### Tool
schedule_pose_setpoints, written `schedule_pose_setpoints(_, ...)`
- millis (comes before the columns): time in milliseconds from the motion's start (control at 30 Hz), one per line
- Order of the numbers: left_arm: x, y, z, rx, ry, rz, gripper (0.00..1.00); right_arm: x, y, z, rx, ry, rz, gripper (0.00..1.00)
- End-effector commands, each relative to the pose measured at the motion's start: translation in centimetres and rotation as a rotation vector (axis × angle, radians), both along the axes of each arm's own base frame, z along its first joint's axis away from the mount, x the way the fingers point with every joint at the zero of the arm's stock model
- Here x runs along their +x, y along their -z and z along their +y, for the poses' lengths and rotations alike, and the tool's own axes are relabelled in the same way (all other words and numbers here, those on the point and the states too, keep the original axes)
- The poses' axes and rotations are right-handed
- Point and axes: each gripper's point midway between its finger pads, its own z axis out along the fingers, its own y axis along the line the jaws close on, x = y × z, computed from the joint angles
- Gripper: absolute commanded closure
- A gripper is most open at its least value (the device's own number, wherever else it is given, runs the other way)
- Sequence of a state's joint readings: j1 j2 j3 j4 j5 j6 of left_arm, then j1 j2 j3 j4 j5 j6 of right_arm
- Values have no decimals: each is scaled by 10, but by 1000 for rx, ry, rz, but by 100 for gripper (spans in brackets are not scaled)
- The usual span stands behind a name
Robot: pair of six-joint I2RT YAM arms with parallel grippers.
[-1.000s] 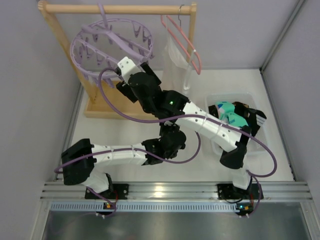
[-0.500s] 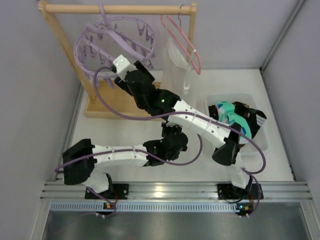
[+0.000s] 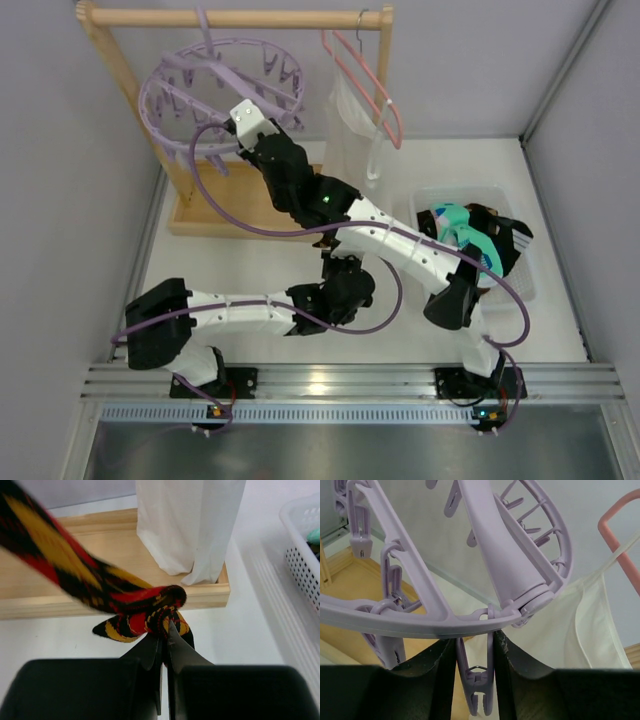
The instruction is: Remove the socks clipped to the hanger
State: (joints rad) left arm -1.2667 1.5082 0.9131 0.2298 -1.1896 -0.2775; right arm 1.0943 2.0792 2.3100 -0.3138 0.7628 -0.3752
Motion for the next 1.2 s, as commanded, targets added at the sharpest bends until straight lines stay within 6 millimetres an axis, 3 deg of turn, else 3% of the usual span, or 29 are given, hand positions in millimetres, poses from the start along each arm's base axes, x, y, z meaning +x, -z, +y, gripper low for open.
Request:
schedule_pose_setpoints(0,-5,-1,3,-49,7,0,100,3,-26,-2,102,5,-53,85)
schedule_pose_setpoints(133,-8,6,9,-40,13,9,100,0,-26,0,114,-15,-43,81)
schedule_pose_setpoints(267,-17,5,9,-88,104,36,100,-9,-23,2,139,-57,-4,52)
schedule_pose_setpoints(300,-20,3,7,-99,132,42,100,-12,-15,2,128,-65,14,44)
schedule_pose_setpoints(333,-22,2,5,-109,164,50,100,-19,-28,-5,157,-80,9,41)
schedule_pose_setpoints(467,-37,-8,2,-175,292,73,100,-50,-42,-27,211,-116,19,25)
schedule_pose_setpoints(500,-45,-11,0,-202,352,84,100,-55,-25,-32,185,-120,42,21)
schedule_pose_setpoints(533,-49,-12,-2,-217,382,90,100,-68,-49,-51,253,-136,26,20)
schedule_pose_setpoints(567,-53,-13,-4,-229,415,98,100,-75,-50,-59,268,-145,33,19)
schedule_pose_setpoints(600,-60,-16,-7,-249,469,106,100,-87,-56,-80,290,-153,34,16)
schedule_pose_setpoints(667,-69,-20,-13,-259,542,113,100,-100,-51,-102,291,-151,66,15)
schedule_pose_setpoints(733,-87,-28,-27,-277,680,130,100,-115,-46,-146,317,-106,87,11)
schedule_pose_setpoints(767,-93,-30,-32,-263,732,130,100,-122,-37,-163,305,-87,107,11)
schedule_pose_setpoints(800,-99,-33,-37,-265,780,137,100,-127,-14,-175,276,-71,134,11)
schedule_pose_setpoints(833,-108,-33,-45,-265,841,151,100,-139,-30,-209,364,-50,113,11)
schedule_pose_setpoints(900,-113,-38,-54,-272,888,155,100,-157,-21,-252,424,-28,119,11)
schedule_pose_setpoints(967,-118,-42,-69,-265,937,168,100,-167,-15,-280,473,5,125,10)
schedule_pose_setpoints(1000,-119,-45,-74,-264,956,170,100,-172,0,-292,438,21,147,9)
schedule_pose_setpoints(1033,-121,-50,-81,-267,980,168,100,-179,-4,-315,486,48,133,9)
schedule_pose_setpoints(1067,-126,-44,-92,-251,1018,190,100,-181,-1,-326,492,71,133,9)
schedule_pose_setpoints(1100,-125,-63,-102,-273,1039,166,100,-186,0,-343,506,92,126,7)
schedule_pose_setpoints(1167,-124,-71,-120,-266,1071,157,100,-191,9,-362,503,136,134,7)
